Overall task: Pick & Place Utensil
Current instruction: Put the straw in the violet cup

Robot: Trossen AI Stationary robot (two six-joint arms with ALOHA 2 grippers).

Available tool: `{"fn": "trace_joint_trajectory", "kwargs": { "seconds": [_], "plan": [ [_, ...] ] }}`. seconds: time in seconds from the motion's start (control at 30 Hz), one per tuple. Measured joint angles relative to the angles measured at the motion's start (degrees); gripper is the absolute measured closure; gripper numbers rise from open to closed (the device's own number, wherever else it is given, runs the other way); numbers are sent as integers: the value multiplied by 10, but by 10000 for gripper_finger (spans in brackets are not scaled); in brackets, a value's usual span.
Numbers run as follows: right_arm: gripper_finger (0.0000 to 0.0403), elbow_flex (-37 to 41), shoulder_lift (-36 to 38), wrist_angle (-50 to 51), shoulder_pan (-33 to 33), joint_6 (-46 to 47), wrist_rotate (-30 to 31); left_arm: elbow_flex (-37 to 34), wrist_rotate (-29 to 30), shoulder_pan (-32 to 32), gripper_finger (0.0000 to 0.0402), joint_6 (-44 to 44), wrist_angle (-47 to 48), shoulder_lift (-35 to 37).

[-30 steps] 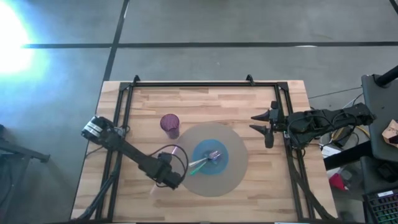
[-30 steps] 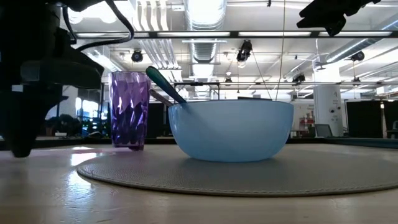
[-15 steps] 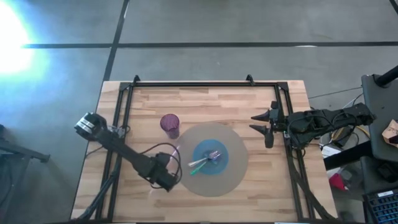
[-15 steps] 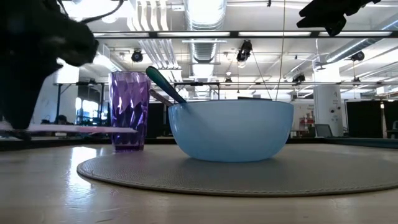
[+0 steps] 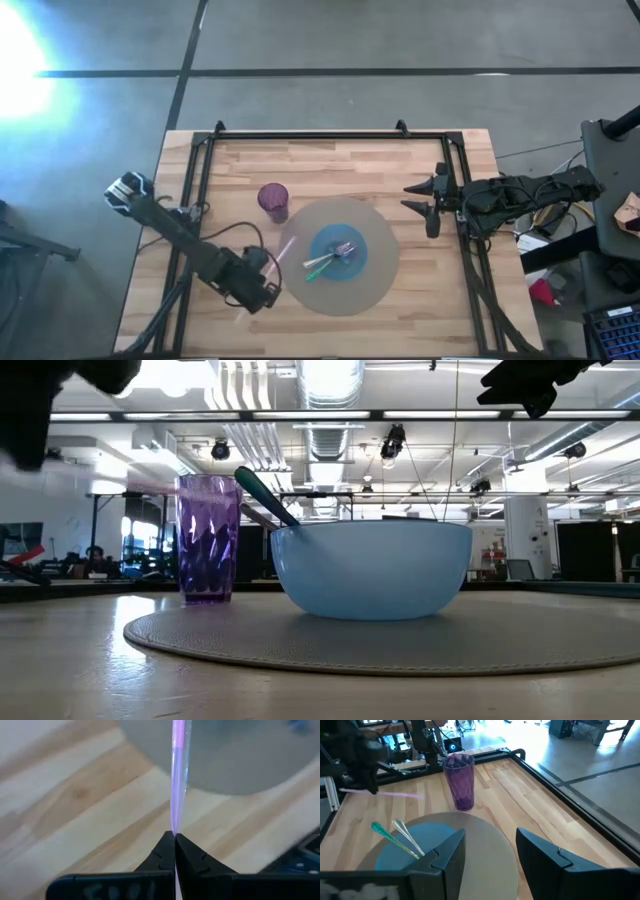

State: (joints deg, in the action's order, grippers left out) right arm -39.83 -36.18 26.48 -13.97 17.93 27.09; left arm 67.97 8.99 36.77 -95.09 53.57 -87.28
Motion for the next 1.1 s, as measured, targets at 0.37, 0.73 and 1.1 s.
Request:
{"fn": "trace_joint_trajectory", "kwargs": {
  "seconds": [0.37, 0.73, 1.1],
  "plan": [
    [234, 0, 0, -1, 0, 1, 0, 12, 219, 1, 401, 89, 0, 83],
    [234, 0, 0, -2, 0, 1, 0, 12, 437, -7, 401, 211, -6, 133],
    [234, 0, 0, -2, 0, 1, 1, 11, 709, -28, 401, 368, -51, 145]
  ]
}}
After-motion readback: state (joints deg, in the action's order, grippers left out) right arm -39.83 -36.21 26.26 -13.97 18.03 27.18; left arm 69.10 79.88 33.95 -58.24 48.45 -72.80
